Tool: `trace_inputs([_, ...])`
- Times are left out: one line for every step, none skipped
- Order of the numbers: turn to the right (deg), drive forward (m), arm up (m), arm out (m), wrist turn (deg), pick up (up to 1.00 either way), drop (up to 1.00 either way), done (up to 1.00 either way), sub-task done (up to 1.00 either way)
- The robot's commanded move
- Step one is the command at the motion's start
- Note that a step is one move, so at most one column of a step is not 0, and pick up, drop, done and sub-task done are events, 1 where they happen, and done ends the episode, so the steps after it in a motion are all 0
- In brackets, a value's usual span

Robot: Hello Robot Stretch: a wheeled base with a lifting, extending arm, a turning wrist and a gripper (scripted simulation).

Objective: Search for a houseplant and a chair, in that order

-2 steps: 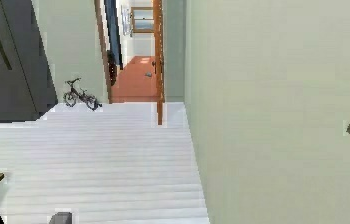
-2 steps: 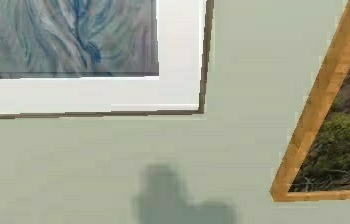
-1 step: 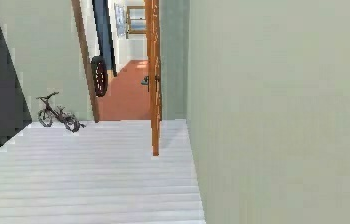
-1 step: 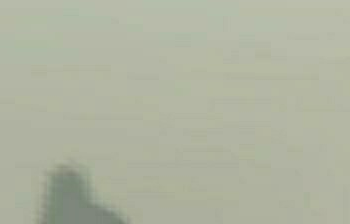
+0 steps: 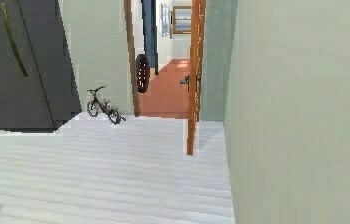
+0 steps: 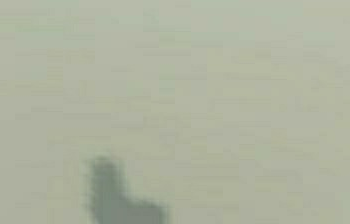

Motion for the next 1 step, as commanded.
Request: trace_inputs([0.0,1.0,0.0,0.0,0.0,0.0,0.0,0.0,0.0])
